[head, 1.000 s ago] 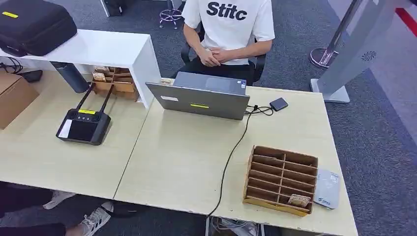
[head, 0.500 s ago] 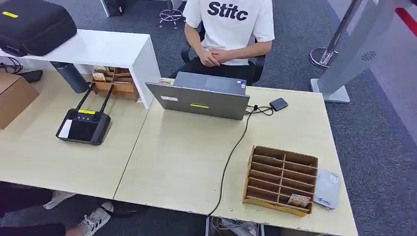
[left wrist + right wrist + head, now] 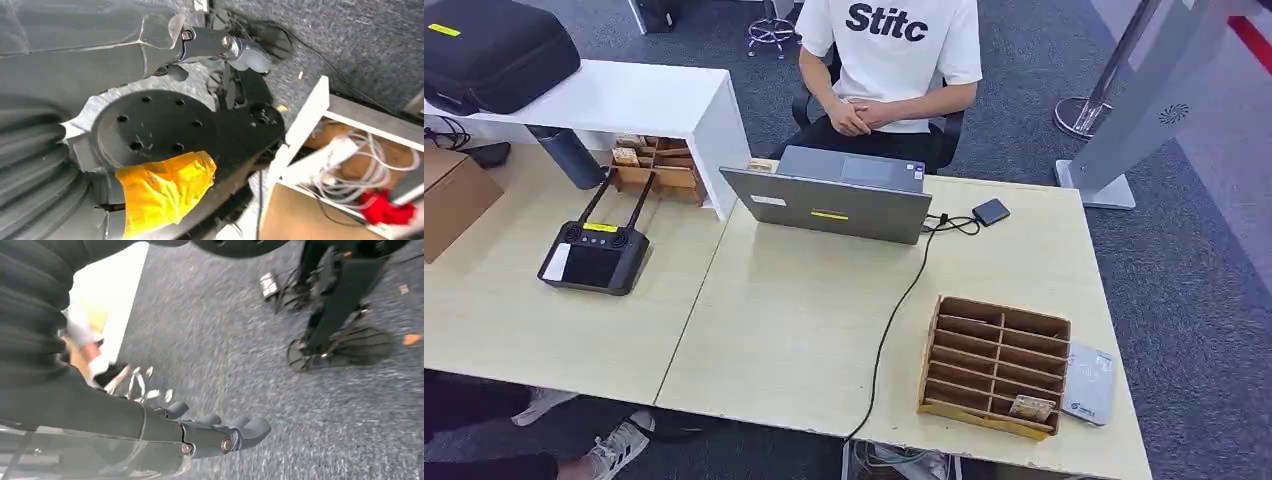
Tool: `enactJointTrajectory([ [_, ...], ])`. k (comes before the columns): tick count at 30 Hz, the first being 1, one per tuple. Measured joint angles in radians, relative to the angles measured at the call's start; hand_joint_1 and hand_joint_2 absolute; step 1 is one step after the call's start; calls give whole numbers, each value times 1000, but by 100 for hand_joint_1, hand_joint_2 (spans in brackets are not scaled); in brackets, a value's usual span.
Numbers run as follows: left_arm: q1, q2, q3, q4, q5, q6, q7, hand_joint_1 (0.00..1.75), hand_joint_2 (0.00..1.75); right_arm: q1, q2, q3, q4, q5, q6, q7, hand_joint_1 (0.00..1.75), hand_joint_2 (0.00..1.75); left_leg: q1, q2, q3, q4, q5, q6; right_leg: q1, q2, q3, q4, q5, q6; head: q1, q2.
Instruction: Pass the card to the sensor for recognition and then transmit it.
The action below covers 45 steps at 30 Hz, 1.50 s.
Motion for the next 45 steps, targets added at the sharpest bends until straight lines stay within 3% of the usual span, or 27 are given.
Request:
enactJointTrajectory([
  [1,-1,-1,0,5,13,-6,-6,0,175,-3,0,-22,3,-6,5,-4,0,175,0,0,0,0,0,0,0,0,0,0,0,0,0,0],
  [8,-3,-10,0,30,44,-21,-22,0,175,-21,8,-220,-39,-147,33,-38,0,175,0,0,0,0,0,0,0,0,0,0,0,0,0,0],
  [16,-3,-16,0,38,33,-19,-23,0,175,-26,70,-307,-247,-288,42,10,0,175,0,0,0,0,0,0,0,0,0,0,0,0,0,0],
  [32,-3,-30,-7,42,2,5,-31,0,175,17,192,-304,-764,-606,-30,53,0,175,0,0,0,0,0,0,0,0,0,0,0,0,0,0],
  [45,-7,-40,-32,42,-16,25,-49,0,175,78,285,-257,-1183,-852,-206,81,0,175,0,4,-1,0,1,-1,0,3,-2,1,3,-2,0,0],
])
